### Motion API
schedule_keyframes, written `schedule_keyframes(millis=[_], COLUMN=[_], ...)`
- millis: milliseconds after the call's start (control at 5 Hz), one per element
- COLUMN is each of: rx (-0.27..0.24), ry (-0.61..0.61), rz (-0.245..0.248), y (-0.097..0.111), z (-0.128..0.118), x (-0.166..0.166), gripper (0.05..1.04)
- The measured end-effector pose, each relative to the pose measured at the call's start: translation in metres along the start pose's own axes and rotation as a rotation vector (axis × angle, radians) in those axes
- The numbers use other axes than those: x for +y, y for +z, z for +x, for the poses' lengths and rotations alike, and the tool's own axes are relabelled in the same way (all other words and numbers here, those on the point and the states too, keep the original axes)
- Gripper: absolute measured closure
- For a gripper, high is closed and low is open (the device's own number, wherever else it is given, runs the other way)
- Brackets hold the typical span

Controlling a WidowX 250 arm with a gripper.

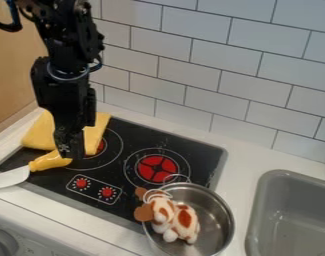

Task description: Move the yellow knife to the top right side of the burner

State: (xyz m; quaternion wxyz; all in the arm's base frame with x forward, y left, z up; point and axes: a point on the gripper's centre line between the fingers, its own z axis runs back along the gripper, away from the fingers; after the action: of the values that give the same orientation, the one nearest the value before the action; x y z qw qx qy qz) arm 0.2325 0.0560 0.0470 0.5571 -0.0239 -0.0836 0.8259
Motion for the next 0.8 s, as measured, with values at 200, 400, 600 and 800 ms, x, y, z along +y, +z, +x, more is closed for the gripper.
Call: schedule_keyframes(millis=[200, 400, 600, 800], rx=[-0.005, -0.02, -0.038, -0.038], ry=[0.089, 0.133, 0.213, 0.192], rz=[0.008, 0.026, 0.001, 0.032], y=[-0.013, -0.027, -0.031, -0.041], z=[0.01, 0.014, 0.017, 0.015], x=[-0.008, -0.012, -0.016, -0.012], gripper=[0.084, 0.084, 0.084, 0.084])
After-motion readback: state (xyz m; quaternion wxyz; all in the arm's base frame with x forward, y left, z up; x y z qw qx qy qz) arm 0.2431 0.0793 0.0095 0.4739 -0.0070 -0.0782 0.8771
